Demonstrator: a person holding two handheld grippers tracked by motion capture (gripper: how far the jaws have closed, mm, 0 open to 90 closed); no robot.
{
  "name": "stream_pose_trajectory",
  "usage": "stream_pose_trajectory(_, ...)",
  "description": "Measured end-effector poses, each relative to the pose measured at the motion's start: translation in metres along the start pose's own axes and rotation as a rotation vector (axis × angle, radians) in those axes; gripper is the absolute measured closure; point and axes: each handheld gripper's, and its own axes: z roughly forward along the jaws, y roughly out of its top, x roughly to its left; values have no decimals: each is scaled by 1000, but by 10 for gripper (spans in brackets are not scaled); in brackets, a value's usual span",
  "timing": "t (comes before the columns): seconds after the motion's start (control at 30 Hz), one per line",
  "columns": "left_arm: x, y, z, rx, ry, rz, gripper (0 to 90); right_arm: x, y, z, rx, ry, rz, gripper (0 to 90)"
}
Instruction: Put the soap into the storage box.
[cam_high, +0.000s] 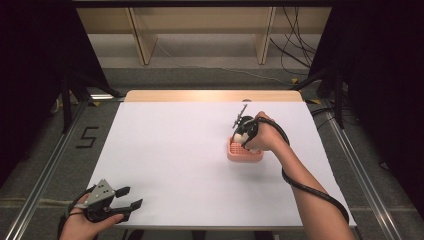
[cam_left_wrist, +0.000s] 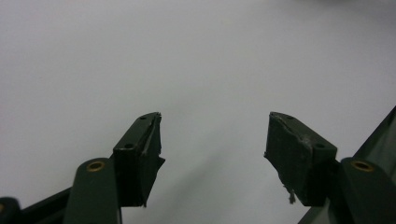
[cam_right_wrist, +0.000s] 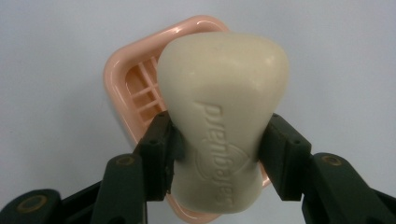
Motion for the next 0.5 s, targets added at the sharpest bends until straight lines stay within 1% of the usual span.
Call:
stream_pose_trajectory(0.07,0,0,0,0,1,-1,354,-1,-1,2,-3,8,-5,504)
stream_pose_trajectory(0.1,0,0,0,0,1,-1,354,-1,-1,3,0,7,4,504)
stream_pose_trajectory(0.13,0,0,0,0,1,-2,353,-2,-2,4,0,9,-5,504)
stream_pose_trajectory(0.17,-1,0,0,0,1,-16,353,-3,-3,6,2,13,-18,504)
stream_pose_trajectory(0.27,-1,-1,1,0,-3,-24,354,-4,-3,7,1,13,-14,504)
stream_pose_trajectory(0.3,-1,-1,0,1,0,-19,353,-4,-4,8,3,15,-11,504)
stream_pose_trajectory(0.33,0,0,0,1,1,1,354,-4,-4,9,3,15,-11,503)
stream_pose_trajectory(0.4,0,0,0,0,1,-1,354,-4,-5,11,2,18,-26,503)
stream_pose_trajectory(0.43,0,0,0,0,1,-2,354,-3,-5,12,4,20,-15,503)
stream_pose_trajectory(0.5,0,0,0,0,1,-2,354,-3,-5,13,3,24,-11,503)
